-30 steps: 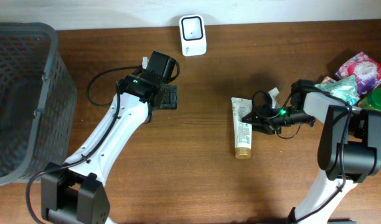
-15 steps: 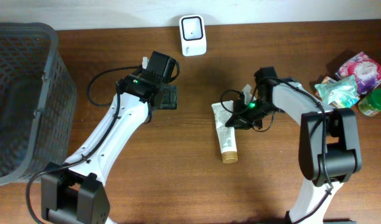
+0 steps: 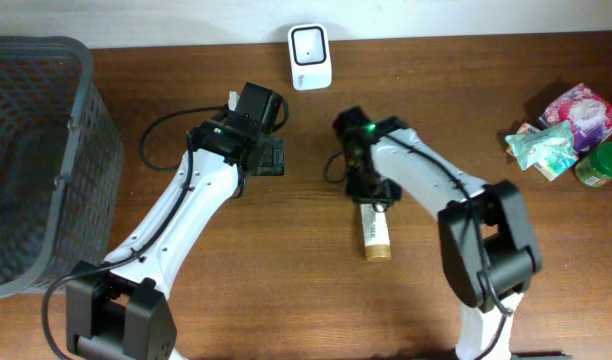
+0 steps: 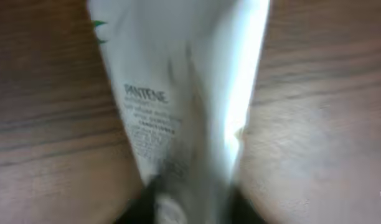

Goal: Scan the item barcode

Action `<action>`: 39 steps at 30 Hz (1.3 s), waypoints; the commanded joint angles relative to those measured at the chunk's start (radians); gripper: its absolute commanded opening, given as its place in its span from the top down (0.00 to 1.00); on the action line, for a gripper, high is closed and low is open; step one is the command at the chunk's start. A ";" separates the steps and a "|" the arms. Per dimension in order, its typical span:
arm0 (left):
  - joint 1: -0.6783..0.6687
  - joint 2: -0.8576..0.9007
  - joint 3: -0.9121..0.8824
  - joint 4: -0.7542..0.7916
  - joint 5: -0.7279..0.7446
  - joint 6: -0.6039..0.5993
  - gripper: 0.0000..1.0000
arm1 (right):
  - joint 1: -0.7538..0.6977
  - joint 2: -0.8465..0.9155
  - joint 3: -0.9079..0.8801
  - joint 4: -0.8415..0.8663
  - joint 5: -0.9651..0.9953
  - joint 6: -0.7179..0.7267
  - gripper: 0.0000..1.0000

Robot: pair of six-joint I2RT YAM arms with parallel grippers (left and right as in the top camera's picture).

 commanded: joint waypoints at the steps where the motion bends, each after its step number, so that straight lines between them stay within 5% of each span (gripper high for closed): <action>1: 0.002 0.001 -0.003 0.001 0.004 0.008 0.01 | 0.019 0.039 -0.020 -0.005 0.064 0.020 0.48; 2: 0.002 0.001 -0.003 0.001 0.004 0.008 0.01 | -0.003 0.038 -0.008 -0.027 0.056 0.002 0.41; 6: 0.002 0.001 -0.003 0.002 0.004 0.008 0.01 | -0.117 0.038 0.032 -0.024 -0.268 -0.324 0.41; 8: 0.002 0.001 -0.003 0.002 0.004 0.008 0.01 | -0.164 0.039 0.006 -0.018 -0.370 -0.410 0.48; 9: 0.002 0.001 -0.003 0.002 0.004 0.008 0.01 | -0.180 0.039 -0.018 -0.003 -0.404 -0.423 0.60; 14: -0.001 0.001 -0.003 0.002 0.004 0.008 0.01 | -0.185 0.039 -0.089 0.092 -0.566 -0.426 0.82; 20: 0.000 0.001 -0.003 0.002 0.004 0.008 0.01 | -0.185 0.038 -0.087 0.103 -0.614 -0.425 0.96; 29: 0.000 0.001 -0.003 0.001 0.004 0.008 0.01 | -0.187 0.038 0.270 0.007 -0.617 -0.406 0.96; 35: 0.000 0.001 -0.003 0.002 0.004 0.008 0.01 | -0.187 0.038 0.299 0.049 -0.664 -0.407 0.96; 39: 0.000 0.001 -0.003 0.002 0.004 0.008 0.01 | -0.187 0.039 0.297 -0.055 -0.310 -0.254 0.96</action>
